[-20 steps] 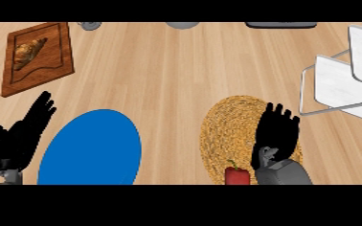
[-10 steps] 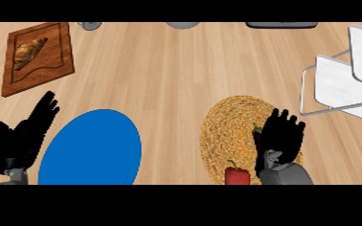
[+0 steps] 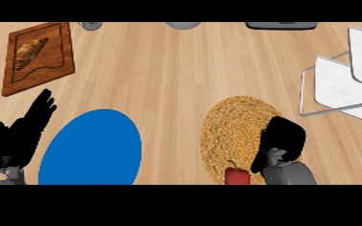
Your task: Pick the eggplant from the placemat and place it in the tiered shelf
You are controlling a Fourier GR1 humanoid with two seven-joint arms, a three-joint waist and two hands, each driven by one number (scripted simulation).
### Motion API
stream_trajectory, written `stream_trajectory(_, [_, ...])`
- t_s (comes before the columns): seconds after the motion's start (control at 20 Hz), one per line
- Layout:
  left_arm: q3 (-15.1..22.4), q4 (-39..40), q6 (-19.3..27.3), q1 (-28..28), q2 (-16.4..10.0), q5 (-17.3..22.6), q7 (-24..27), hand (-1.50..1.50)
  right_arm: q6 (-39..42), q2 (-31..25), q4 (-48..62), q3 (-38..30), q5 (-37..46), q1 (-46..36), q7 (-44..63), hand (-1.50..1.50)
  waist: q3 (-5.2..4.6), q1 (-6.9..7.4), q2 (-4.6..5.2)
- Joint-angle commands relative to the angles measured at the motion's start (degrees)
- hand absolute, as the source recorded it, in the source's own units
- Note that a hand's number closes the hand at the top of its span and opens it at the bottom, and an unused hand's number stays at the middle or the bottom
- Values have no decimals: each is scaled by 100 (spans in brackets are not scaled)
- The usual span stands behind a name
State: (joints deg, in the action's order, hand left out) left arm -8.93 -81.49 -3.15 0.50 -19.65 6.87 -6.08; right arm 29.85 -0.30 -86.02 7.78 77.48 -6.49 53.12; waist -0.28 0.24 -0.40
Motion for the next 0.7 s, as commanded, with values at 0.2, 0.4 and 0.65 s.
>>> stream_trajectory(0.2, [-123,69,-197,-20,3,-53,36,0,-382,-398,373,205,267,352,-351,150,28,-19,41])
stream_trajectory(0.4, [-236,-146,-217,270,39,-51,112,0,139,-304,-408,527,472,283,-48,150,26,-17,29])
stream_trajectory(0.65, [-156,-28,-162,119,167,-237,126,0,-603,-661,-424,501,408,232,-870,150,28,-31,36])
